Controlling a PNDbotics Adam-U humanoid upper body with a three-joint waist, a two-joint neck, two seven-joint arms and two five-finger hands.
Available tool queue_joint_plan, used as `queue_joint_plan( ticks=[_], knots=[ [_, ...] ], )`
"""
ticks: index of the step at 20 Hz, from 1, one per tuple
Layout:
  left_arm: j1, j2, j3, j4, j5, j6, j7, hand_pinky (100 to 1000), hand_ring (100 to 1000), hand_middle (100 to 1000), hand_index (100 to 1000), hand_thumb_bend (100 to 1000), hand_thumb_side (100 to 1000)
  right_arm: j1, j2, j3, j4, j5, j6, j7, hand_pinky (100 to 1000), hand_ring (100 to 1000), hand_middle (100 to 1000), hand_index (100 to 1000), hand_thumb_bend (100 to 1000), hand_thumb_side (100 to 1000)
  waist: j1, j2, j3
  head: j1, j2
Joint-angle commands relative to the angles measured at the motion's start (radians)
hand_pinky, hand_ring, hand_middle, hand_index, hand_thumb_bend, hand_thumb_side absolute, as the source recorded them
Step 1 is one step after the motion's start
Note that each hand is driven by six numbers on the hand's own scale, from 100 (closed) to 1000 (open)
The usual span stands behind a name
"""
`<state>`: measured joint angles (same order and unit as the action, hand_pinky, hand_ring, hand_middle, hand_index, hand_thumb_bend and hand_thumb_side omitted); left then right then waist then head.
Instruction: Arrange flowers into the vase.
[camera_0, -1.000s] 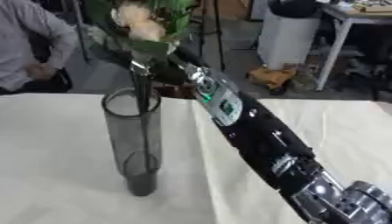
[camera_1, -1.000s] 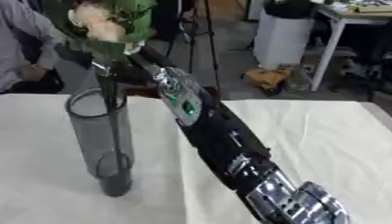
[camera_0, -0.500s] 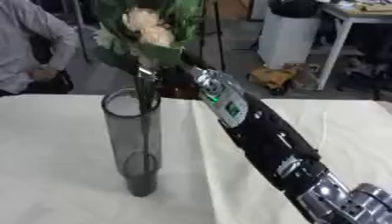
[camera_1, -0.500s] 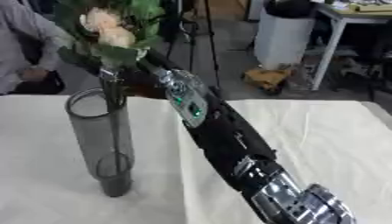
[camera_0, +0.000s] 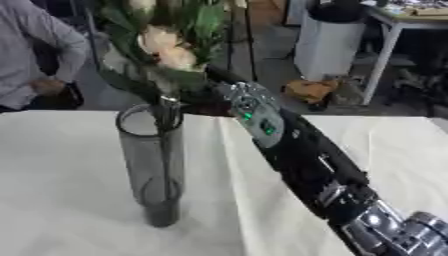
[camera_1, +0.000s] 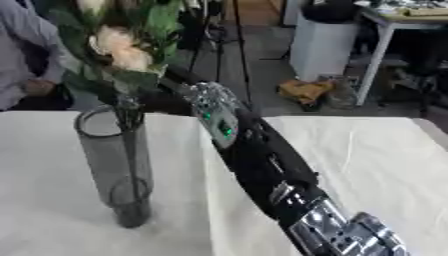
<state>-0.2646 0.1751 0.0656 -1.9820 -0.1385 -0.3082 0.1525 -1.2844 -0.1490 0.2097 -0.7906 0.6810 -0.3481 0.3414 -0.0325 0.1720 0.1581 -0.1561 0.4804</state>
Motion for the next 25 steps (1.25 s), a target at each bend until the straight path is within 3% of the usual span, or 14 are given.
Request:
queue_joint_plan(
  ticks=[1,6,25],
  knots=[
    [-0.012,0.007,0.001,-0.018,0.003,0.0,-0.001,532,603,871,909,100,1000,-0.029,-0.026,-0.021,-0.013,0.032,-0.011,0.062,939,1000,814,1000,681,1000,0.005,-0.016,-0.001,0.004,-0.014],
    [-0.012,0.006,0.001,-0.018,0.003,0.001,-0.001,531,603,871,909,100,1000,-0.032,-0.033,-0.054,-0.015,0.054,-0.008,0.133,953,1000,837,1000,693,1000,0.005,-0.016,-0.002,0.006,-0.015],
    [-0.009,0.009,0.006,-0.018,-0.001,0.002,0.005,529,603,873,910,100,1000,-0.006,-0.104,-0.104,-0.047,0.089,0.016,0.182,975,1000,863,1000,728,1000,0.013,-0.011,-0.011,0.01,-0.014]
  ],
)
